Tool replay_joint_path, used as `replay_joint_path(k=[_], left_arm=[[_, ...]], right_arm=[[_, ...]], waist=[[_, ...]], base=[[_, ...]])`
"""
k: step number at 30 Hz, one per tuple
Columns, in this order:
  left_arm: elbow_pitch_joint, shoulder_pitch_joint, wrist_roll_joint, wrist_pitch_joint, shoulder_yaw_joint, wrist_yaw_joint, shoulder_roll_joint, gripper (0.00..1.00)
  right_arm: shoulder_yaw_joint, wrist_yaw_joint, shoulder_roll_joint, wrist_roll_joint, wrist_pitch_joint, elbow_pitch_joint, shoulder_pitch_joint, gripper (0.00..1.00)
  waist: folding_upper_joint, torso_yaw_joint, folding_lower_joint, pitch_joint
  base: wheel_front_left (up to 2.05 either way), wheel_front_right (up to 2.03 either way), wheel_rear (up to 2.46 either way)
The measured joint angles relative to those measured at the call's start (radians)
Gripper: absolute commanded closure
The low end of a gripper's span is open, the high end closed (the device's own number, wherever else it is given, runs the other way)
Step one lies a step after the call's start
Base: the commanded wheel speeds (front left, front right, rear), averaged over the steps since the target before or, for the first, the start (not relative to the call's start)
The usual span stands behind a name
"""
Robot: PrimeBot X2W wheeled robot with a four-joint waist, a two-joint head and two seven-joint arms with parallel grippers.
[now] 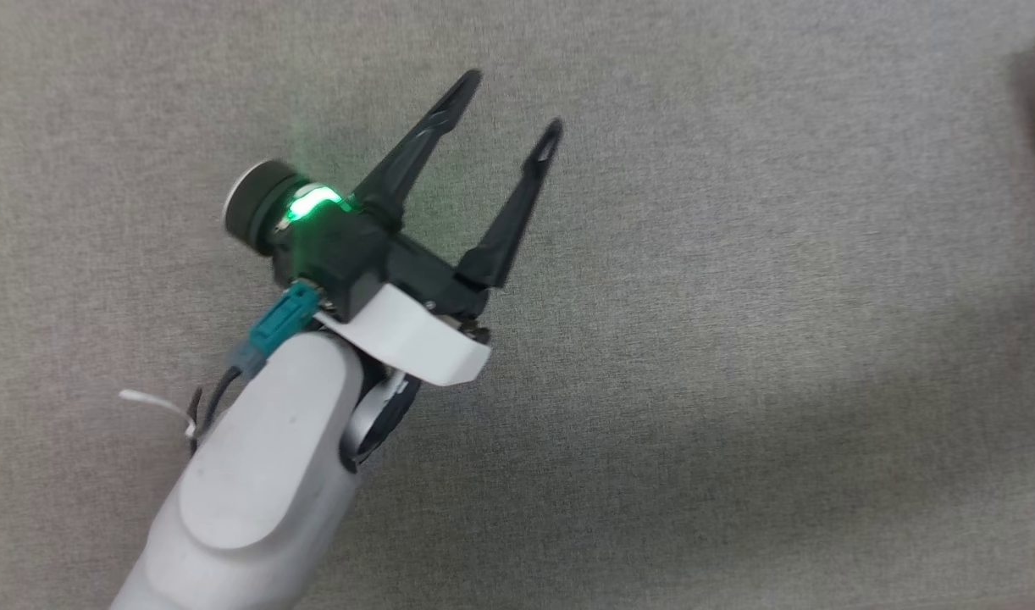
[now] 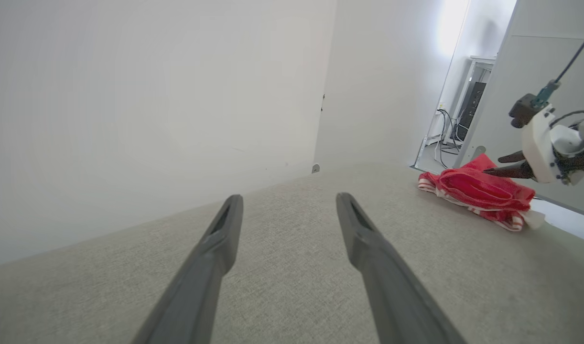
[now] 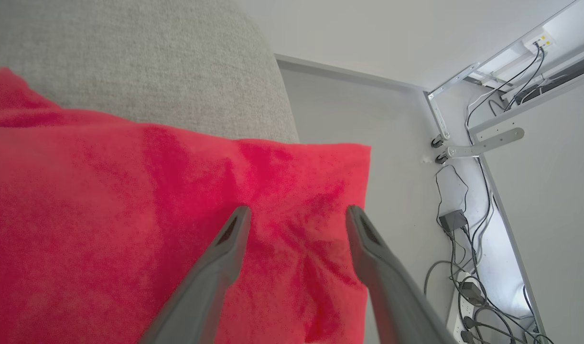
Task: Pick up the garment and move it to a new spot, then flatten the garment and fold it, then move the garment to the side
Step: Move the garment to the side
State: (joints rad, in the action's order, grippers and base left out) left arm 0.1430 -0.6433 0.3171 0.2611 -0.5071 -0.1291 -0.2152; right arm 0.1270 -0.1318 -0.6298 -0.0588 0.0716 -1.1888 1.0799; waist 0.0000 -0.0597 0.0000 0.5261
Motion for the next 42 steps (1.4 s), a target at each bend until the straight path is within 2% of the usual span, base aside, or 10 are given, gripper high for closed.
replay_joint_path(k=[5,10,16,23,29,35,42], left_arm=[[0.003,0.047,0.010,0.000,0.061,0.000,-0.010,0.00],[0.003,0.093,0.025,0.000,0.114,0.000,-0.019,0.00],[-0.002,0.174,0.036,0.000,0.201,0.000,-0.030,0.00],[-0.023,0.297,0.010,0.000,0.329,0.000,-0.028,0.00],[-0.045,0.407,-0.036,0.000,0.434,0.002,-0.008,0.00],[-0.058,0.531,-0.054,0.000,0.494,0.003,-0.004,0.00],[-0.073,0.650,-0.059,0.000,0.551,0.001,0.000,0.00]], right_arm=[[-0.009,0.000,0.019,0.024,-0.055,-0.009,0.008,0.00],[-0.026,0.000,0.065,0.085,-0.098,-0.010,0.012,0.00],[-0.089,0.000,0.124,0.202,-0.176,0.030,-0.030,0.00],[-0.231,0.000,0.186,0.349,-0.232,0.159,-0.163,0.00],[-0.322,0.000,0.192,0.464,-0.262,0.306,-0.318,0.00],[-0.338,0.000,0.197,0.528,-0.302,0.456,-0.483,0.00],[-0.317,0.000,0.221,0.542,-0.311,0.585,-0.666,0.00]], waist=[[0.0000,-0.002,0.0000,-0.042],[0.0000,-0.003,0.0000,-0.083],[0.0000,0.004,0.0000,-0.155],[0.0000,0.015,0.0000,-0.252],[0.0000,0.027,0.0000,-0.335],[0.0000,0.043,0.0000,-0.402],[0.0000,0.064,0.0000,-0.452]], base=[[0.00,0.00,0.00],[0.00,0.00,0.00],[0.00,0.00,0.00],[0.00,0.00,0.00],[0.00,0.00,0.00],[0.00,0.00,0.00],[0.00,0.00,0.00]])
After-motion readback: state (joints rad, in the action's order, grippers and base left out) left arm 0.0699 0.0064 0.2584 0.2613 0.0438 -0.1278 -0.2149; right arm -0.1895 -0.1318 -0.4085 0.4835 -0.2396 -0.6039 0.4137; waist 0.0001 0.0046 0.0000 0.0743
